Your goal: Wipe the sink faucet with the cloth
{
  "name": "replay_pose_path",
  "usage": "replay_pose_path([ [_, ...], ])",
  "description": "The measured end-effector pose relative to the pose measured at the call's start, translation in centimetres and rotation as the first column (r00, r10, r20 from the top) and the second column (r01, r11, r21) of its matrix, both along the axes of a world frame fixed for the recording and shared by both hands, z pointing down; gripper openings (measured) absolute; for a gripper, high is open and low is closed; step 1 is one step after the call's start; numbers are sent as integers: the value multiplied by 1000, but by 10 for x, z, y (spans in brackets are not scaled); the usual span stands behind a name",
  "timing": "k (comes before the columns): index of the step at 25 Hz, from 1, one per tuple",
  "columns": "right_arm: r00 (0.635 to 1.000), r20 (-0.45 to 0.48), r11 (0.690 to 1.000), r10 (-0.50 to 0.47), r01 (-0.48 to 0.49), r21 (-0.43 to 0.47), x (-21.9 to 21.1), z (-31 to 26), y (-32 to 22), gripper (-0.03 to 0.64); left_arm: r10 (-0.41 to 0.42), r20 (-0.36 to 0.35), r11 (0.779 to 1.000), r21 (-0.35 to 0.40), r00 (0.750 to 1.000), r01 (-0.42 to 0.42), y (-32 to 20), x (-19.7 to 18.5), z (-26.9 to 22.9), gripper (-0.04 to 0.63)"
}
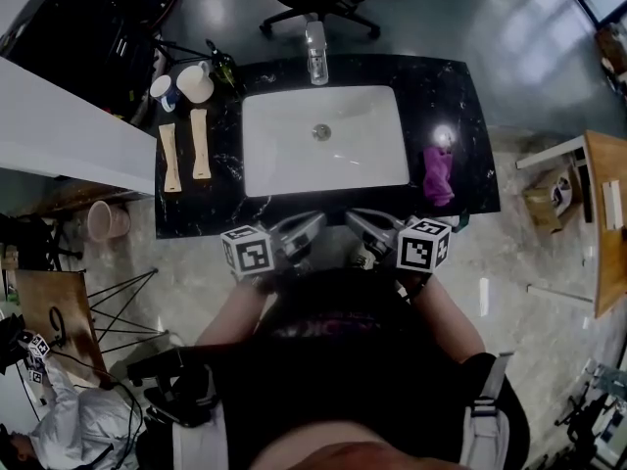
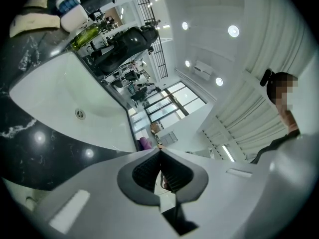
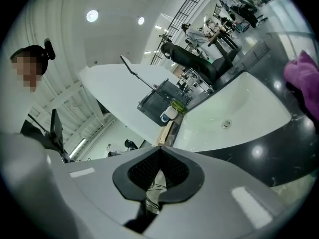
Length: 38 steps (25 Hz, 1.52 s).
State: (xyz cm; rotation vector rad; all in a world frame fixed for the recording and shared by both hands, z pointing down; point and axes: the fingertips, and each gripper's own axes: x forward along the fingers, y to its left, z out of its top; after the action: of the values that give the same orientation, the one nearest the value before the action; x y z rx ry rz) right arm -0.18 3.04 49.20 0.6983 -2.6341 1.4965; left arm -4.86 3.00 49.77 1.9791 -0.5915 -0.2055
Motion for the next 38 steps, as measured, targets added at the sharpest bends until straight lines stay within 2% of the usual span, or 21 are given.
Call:
replay_pose_path([
  [13, 1000, 0, 1000, -16, 16, 1, -2, 0, 3, 11, -6, -8, 1000, -21, 1000, 6, 1, 0, 4, 0],
  [38, 1000, 1, 1000, -3, 3, 19, 4, -3, 6, 11, 9, -14, 1000, -10, 1000, -9, 5, 6, -1, 0],
])
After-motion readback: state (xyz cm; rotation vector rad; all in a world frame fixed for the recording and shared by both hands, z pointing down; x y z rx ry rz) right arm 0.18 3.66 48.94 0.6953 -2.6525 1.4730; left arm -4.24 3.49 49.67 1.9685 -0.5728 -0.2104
